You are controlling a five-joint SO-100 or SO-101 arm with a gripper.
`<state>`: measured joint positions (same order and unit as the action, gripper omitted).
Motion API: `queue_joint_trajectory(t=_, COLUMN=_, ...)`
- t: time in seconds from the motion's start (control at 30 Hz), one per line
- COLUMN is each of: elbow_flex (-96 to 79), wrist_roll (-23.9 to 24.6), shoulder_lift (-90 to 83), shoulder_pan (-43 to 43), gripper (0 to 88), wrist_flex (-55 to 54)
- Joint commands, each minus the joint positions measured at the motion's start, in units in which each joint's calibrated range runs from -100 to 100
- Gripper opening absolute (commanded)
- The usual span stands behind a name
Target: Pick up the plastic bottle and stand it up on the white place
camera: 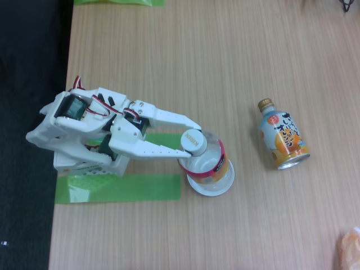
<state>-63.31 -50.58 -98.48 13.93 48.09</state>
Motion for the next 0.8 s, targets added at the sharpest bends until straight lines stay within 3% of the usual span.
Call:
queue_joint_trajectory(t=0.0, elbow_flex=1.8, wrist_roll=-2.1, shoulder_lift=-0.3, shoulder_pan=-0.5, gripper=3.9, wrist_flex=-1.1)
queue_joint_trajectory(t=0.33, elbow_flex=1.0, wrist_roll=-7.3, shoulder_lift=-0.3, shoulder_pan=-11.1, gripper=3.9, wrist_flex=-1.1)
queue_joint_trajectory(t=0.77, elbow_flex=-1.0, wrist_roll=-7.3, shoulder_lift=-0.3, shoulder_pan=-11.5, gripper=3.9, wrist_flex=-1.1)
